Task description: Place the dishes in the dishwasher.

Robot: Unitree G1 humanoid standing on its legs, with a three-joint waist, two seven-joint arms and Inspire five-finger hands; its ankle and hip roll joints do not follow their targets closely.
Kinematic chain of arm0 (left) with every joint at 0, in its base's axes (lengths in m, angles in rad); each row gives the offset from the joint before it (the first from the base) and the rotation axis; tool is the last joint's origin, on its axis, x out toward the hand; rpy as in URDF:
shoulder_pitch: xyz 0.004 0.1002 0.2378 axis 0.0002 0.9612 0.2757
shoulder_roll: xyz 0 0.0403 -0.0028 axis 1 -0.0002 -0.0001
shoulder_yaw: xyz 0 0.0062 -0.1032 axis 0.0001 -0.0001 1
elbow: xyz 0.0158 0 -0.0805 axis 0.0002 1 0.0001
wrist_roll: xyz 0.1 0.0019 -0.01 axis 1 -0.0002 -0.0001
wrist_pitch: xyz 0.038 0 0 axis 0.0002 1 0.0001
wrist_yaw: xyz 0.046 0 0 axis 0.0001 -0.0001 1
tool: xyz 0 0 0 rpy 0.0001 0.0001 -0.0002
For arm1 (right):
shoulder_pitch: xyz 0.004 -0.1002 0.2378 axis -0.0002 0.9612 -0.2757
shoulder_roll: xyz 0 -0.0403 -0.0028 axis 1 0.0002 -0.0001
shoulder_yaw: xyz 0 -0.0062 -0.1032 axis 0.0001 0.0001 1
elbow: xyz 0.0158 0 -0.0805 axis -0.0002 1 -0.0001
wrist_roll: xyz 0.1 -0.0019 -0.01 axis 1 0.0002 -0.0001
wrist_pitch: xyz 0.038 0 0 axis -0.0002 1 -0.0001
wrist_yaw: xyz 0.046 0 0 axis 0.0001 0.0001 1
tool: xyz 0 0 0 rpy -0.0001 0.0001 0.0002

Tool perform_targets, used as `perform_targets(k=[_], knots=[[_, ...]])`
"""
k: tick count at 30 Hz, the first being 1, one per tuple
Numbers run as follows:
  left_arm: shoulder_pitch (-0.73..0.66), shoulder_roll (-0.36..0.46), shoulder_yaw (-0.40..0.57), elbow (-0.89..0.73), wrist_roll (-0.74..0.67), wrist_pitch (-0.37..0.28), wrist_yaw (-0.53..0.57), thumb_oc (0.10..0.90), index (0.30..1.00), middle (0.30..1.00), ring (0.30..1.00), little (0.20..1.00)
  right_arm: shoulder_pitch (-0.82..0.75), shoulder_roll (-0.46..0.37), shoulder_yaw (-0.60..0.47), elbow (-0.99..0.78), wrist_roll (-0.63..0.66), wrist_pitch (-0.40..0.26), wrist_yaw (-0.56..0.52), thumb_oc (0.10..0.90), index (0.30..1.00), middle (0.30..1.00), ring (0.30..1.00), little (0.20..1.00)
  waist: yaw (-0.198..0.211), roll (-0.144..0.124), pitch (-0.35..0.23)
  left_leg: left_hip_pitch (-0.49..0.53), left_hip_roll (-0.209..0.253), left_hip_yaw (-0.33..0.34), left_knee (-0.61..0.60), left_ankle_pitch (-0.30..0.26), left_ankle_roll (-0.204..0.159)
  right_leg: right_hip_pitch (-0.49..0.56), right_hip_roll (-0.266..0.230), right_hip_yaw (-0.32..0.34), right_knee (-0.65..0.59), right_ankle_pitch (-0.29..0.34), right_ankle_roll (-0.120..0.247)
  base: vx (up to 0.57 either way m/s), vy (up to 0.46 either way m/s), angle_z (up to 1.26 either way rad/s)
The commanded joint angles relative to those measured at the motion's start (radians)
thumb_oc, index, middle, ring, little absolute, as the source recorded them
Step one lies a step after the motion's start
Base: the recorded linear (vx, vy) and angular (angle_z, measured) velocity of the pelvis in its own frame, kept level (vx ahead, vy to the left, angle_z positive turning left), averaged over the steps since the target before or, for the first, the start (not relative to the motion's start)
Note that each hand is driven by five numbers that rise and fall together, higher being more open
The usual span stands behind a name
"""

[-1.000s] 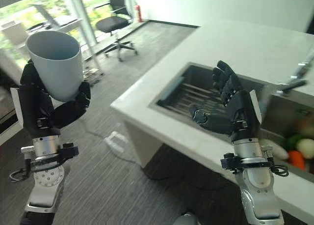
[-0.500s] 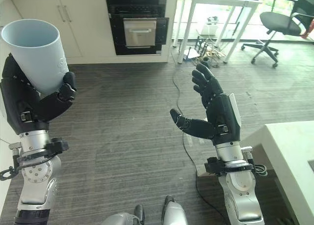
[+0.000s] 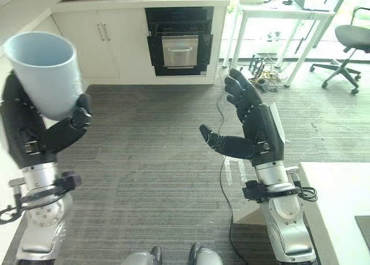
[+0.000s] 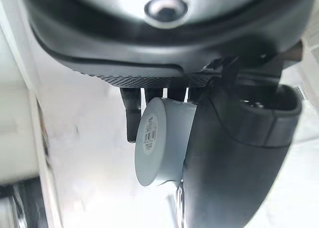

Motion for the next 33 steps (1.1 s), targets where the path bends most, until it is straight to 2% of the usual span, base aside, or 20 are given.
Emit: perform_targets(k=[1,4,6,9,11,12,13,14,15,16,18,21,23,26,27,29,30,31,32,33], knots=[[-0.096,0.049,0.036,-0.065,0.006,-0.104,-0.008,0.4,0.3,0.3,0.3,0.3,-0.059,0.016,-0.036,-0.052,0.01,-0.125,-0.024,0.8,0.9,0.9,0.9,0.9,-0.018,-0.013,-0.049,0.049,-0.015,0.055,0.026,-0.208,0.015,0.065,-0.027,0.065,-0.056,-0.099,0.127,0.06,-0.312,-0.23],[-0.086,0.051,0.052,-0.064,-0.02,-0.114,-0.018,0.4,0.3,0.3,0.3,0.3,-0.047,0.01,-0.053,-0.056,0.018,-0.127,-0.009,0.8,0.9,0.9,0.9,0.9,-0.025,-0.01,-0.05,0.048,0.004,0.065,0.026,-0.199,0.005,0.066,-0.013,0.06,-0.056,-0.109,0.114,0.05,-0.234,-0.03],[-0.073,0.05,0.062,-0.063,-0.039,-0.117,-0.019,0.4,0.3,0.3,0.3,0.3,-0.041,0.0,-0.065,-0.063,0.035,-0.124,-0.002,0.8,0.9,0.9,0.9,0.9,-0.024,-0.005,-0.044,0.054,0.008,0.066,0.026,-0.168,-0.014,0.067,0.003,0.055,-0.056,-0.116,0.097,0.08,-0.273,0.08],[-0.02,0.041,0.081,-0.076,-0.063,-0.142,-0.036,0.4,0.3,0.3,0.3,0.3,-0.016,-0.024,-0.085,-0.071,0.047,-0.128,0.021,0.8,0.9,0.9,0.9,0.9,-0.001,-0.049,-0.014,0.086,-0.047,0.091,0.036,-0.038,-0.041,0.078,-0.031,0.066,-0.056,-0.11,0.071,0.14,-0.24,0.01],[0.006,0.031,0.087,-0.085,-0.085,-0.147,-0.051,0.4,0.3,0.3,0.3,0.3,-0.001,-0.022,-0.086,-0.065,0.039,-0.135,0.028,0.8,0.9,0.9,0.9,0.9,0.013,-0.061,0.014,0.005,-0.035,0.087,0.178,0.015,-0.06,0.095,-0.037,0.066,-0.056,-0.109,0.053,0.1,-0.17,-0.1],[0.013,0.023,0.085,-0.085,-0.094,-0.148,-0.061,0.4,0.3,0.3,0.3,0.3,0.002,-0.015,-0.085,-0.058,0.033,-0.138,0.03,0.8,0.9,0.9,0.9,0.9,0.013,-0.057,0.022,-0.028,-0.015,0.085,0.191,0.026,-0.063,0.1,-0.027,0.066,-0.056,-0.108,0.049,0.21,-0.066,-0.05],[0.017,0.013,0.081,-0.081,-0.09,-0.15,-0.073,0.4,0.3,0.3,0.3,0.3,-0.006,-0.003,-0.075,-0.05,0.02,-0.132,0.027,0.8,0.9,0.9,0.9,0.9,0.013,-0.049,0.032,-0.024,-0.001,0.105,0.085,0.025,-0.053,0.112,-0.018,0.074,-0.056,-0.114,0.057,0.29,0.102,0.0],[0.034,0.014,0.085,-0.088,-0.078,-0.15,-0.071,0.4,0.3,0.3,0.3,0.3,-0.01,0.007,-0.069,-0.049,0.016,-0.124,0.035,0.8,0.9,0.9,0.9,0.9,0.015,-0.02,0.041,-0.05,0.039,0.109,0.026,-0.009,-0.05,0.129,0.008,0.087,-0.056,-0.128,0.07,0.36,0.213,-0.07],[0.046,0.019,0.087,-0.087,-0.074,-0.153,-0.061,0.4,0.3,0.3,0.3,0.3,-0.004,0.008,-0.066,-0.052,0.017,-0.122,0.045,0.8,0.9,0.9,0.9,0.9,0.015,0.009,0.041,-0.106,0.087,0.078,0.026,-0.011,-0.07,0.142,0.037,0.097,-0.056,-0.143,0.074,0.32,0.27,-0.15],[0.052,0.022,0.09,-0.087,-0.076,-0.153,-0.052,0.4,0.3,0.3,0.3,0.3,0.005,0.006,-0.068,-0.056,0.021,-0.122,0.056,0.8,0.9,0.9,0.9,0.9,0.013,0.021,0.034,-0.13,0.107,0.053,0.026,0.002,-0.081,0.146,0.051,0.107,-0.056,-0.152,0.072,0.28,0.232,-0.22],[0.071,0.025,0.1,-0.083,-0.084,-0.163,-0.04,0.4,0.3,0.3,0.3,0.3,0.023,-0.003,-0.075,-0.061,0.036,-0.122,0.077,0.8,0.9,0.9,0.9,0.9,0.016,0.034,0.029,-0.179,0.123,-0.012,0.026,0.029,-0.098,0.167,0.072,0.141,-0.056,-0.176,0.065,0.31,0.266,-0.24],[0.082,0.012,0.102,-0.074,-0.088,-0.177,-0.056,0.4,0.3,0.3,0.3,0.3,0.028,-0.025,-0.081,-0.062,0.073,-0.138,0.098,0.8,0.9,0.9,0.9,0.9,0.016,0.049,0.021,-0.2,0.158,-0.004,0.026,0.041,-0.111,0.205,0.056,0.138,-0.056,-0.209,0.067,0.35,0.376,-0.57],[0.072,0.016,0.099,-0.074,-0.1,-0.167,-0.062,0.4,0.3,0.3,0.3,0.3,0.037,-0.015,-0.085,-0.074,0.079,-0.136,0.104,0.8,0.9,0.9,0.9,0.9,0.023,0.048,0.004,-0.186,0.137,-0.007,0.026,0.017,-0.094,0.236,0.029,0.129,-0.056,-0.216,0.094,0.31,0.327,-0.37],[0.034,0.034,0.098,-0.071,-0.1,-0.155,-0.085,0.4,0.3,0.3,0.3,0.3,0.036,-0.003,-0.082,-0.101,0.066,-0.128,0.08,0.8,0.9,0.9,0.9,0.9,0.039,0.03,-0.023,-0.166,0.101,-0.007,0.026,-0.018,-0.068,0.272,-0.022,0.095,-0.056,-0.218,0.137,0.34,0.302,0.02],[-0.011,0.049,0.083,-0.068,-0.097,-0.141,-0.116,0.4,0.3,0.3,0.3,0.3,0.012,0.005,-0.074,-0.103,0.043,-0.118,0.016,0.8,0.9,0.9,0.9,0.9,0.057,0.011,-0.042,-0.148,0.053,-0.045,0.026,-0.038,-0.042,0.286,-0.064,0.065,-0.056,-0.162,0.168,0.38,0.312,0.24],[-0.033,0.057,0.082,-0.066,-0.105,-0.133,-0.144,0.4,0.3,0.3,0.3,0.3,0.0,0.015,-0.075,-0.095,0.035,-0.112,-0.017,0.8,0.9,0.9,0.9,0.9,0.059,0.001,-0.051,-0.137,0.007,-0.077,0.026,-0.053,-0.009,0.301,-0.077,0.055,-0.056,-0.077,0.187,0.34,0.273,0.35],[-0.033,0.057,0.082,-0.066,-0.105,-0.133,-0.144,0.4,0.3,0.3,0.3,0.3,0.0,0.015,-0.075,-0.095,0.035,-0.112,-0.017,0.8,0.9,0.9,0.9,0.9,0.059,0.001,-0.051,-0.137,0.007,-0.077,0.026,-0.053,-0.009,0.301,-0.077,0.055,-0.056,-0.077,0.187,0.24,0.203,0.5],[-0.036,0.058,0.085,-0.071,-0.11,-0.125,-0.158,0.4,0.3,0.3,0.3,0.3,0.004,0.023,-0.077,-0.098,0.034,-0.108,-0.02,0.8,0.9,0.9,0.9,0.9,0.056,0.0,-0.054,-0.131,-0.012,-0.089,0.026,-0.059,0.005,0.318,-0.079,0.048,-0.056,-0.019,0.195,0.25,0.215,0.59],[-0.038,0.056,0.087,-0.076,-0.116,-0.113,-0.179,0.4,0.3,0.3,0.3,0.3,0.017,0.038,-0.079,-0.1,0.03,-0.107,-0.016,0.8,0.9,0.9,0.9,0.9,0.051,0.003,-0.056,-0.11,-0.036,-0.105,0.026,-0.071,0.021,0.313,-0.083,0.045,0.003,0.08,0.199,0.34,0.344,0.57],[-0.04,0.054,0.085,-0.081,-0.111,-0.105,-0.189,0.4,0.3,0.3,0.3,0.3,0.025,0.051,-0.071,-0.105,0.018,-0.105,-0.011,0.8,0.9,0.9,0.9,0.9,0.045,0.013,-0.051,-0.092,-0.047,-0.117,0.026,-0.08,0.034,0.265,-0.096,0.045,0.137,0.116,0.2,0.3,0.338,0.6]])
